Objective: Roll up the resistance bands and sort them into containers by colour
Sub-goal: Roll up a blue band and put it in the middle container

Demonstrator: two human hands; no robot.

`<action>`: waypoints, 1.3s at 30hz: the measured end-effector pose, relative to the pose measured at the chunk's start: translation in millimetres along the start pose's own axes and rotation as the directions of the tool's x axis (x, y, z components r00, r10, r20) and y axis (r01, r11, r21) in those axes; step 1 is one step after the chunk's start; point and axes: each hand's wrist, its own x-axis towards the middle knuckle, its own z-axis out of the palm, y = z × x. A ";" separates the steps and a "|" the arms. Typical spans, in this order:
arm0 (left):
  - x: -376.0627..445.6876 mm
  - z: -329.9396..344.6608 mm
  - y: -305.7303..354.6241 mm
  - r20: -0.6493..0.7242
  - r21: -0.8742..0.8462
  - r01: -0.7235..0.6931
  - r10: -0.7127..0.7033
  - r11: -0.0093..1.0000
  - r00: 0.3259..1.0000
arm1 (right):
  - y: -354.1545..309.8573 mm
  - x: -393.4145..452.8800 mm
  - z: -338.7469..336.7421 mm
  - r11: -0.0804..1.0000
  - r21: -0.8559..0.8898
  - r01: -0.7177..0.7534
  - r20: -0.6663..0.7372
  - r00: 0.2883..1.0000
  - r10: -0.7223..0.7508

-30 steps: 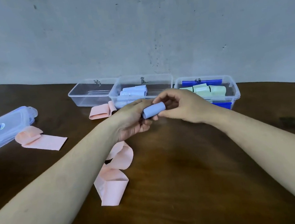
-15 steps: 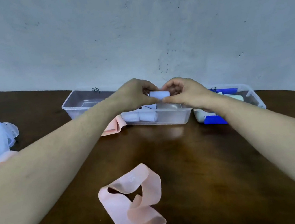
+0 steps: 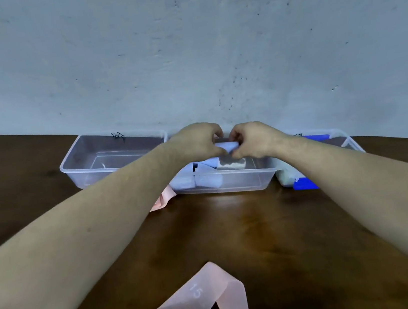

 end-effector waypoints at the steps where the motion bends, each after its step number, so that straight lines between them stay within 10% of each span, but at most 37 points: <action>1: 3.4 2.2 -2.9 -0.001 0.031 0.002 -0.002 1.000 1.000 | 0.1 5.4 2.4 1.000 -0.007 -0.026 0.019 0.999 0.026; 28: 16.2 26.9 -17.5 0.114 0.332 -0.007 -0.033 0.943 0.993 | -16.4 28.0 20.6 0.884 -0.446 -0.139 -0.020 0.989 0.146; 39: 12.9 24.2 -16.7 0.104 0.287 0.007 -0.038 0.958 0.994 | 0.7 27.4 27.7 0.941 -0.325 -0.097 -0.104 0.992 0.066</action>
